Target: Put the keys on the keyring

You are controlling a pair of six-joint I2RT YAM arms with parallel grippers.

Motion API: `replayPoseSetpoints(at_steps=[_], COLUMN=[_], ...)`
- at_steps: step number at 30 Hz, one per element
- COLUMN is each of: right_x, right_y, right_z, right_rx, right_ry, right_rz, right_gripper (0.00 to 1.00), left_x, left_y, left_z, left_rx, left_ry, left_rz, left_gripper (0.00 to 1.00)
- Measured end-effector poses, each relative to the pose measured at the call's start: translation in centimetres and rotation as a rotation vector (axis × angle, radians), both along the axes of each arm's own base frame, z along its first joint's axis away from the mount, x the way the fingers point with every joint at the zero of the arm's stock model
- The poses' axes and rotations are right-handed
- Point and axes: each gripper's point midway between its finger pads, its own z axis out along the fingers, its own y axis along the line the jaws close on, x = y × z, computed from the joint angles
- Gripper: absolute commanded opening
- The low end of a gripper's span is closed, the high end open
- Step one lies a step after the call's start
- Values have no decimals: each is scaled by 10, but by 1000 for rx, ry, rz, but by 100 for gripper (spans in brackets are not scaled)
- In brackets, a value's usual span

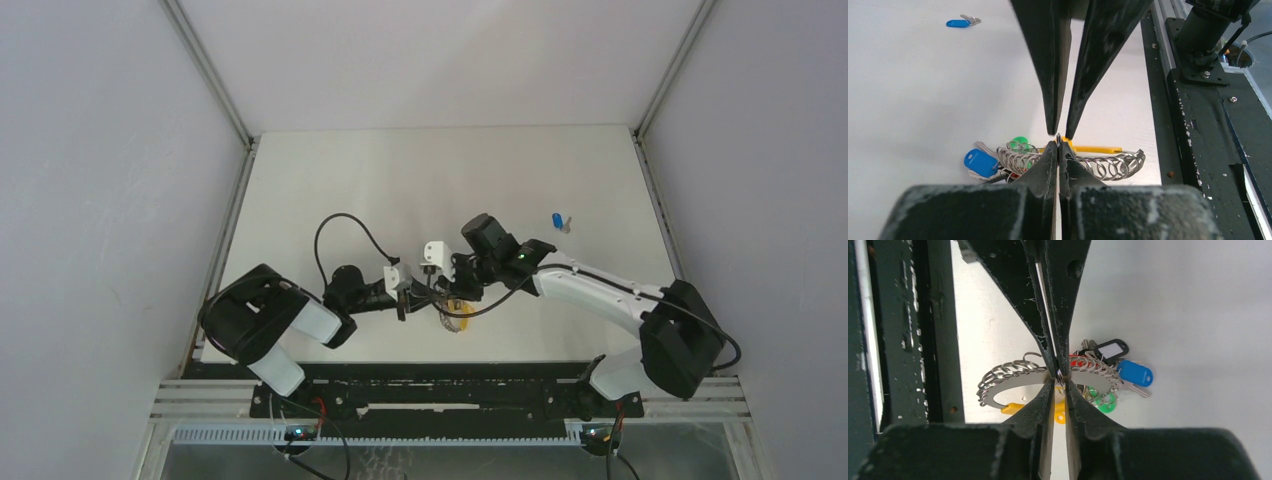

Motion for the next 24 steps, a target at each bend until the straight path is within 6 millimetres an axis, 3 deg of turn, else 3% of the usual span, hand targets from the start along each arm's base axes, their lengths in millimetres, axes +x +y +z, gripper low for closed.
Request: replayPoseSetpoints(at_steps=[8, 12, 18, 24], right_x=[11, 10, 1, 6], right_y=[-14, -23, -20, -10], right_z=[50, 40, 13, 13], right_rx=[270, 339, 362, 404], right_ry=[-1, 77, 198, 204], right_rz=[-124, -194, -212, -184], right_gripper=[24, 25, 25, 25], left_x=[6, 6, 6, 5], left_y=[-1, -1, -1, -1], left_z=[9, 10, 11, 13], left_rx=[-32, -36, -37, -45], left_ry=[-9, -5, -6, -7], left_rz=[30, 31, 31, 30], left_gripper=[0, 0, 0, 0])
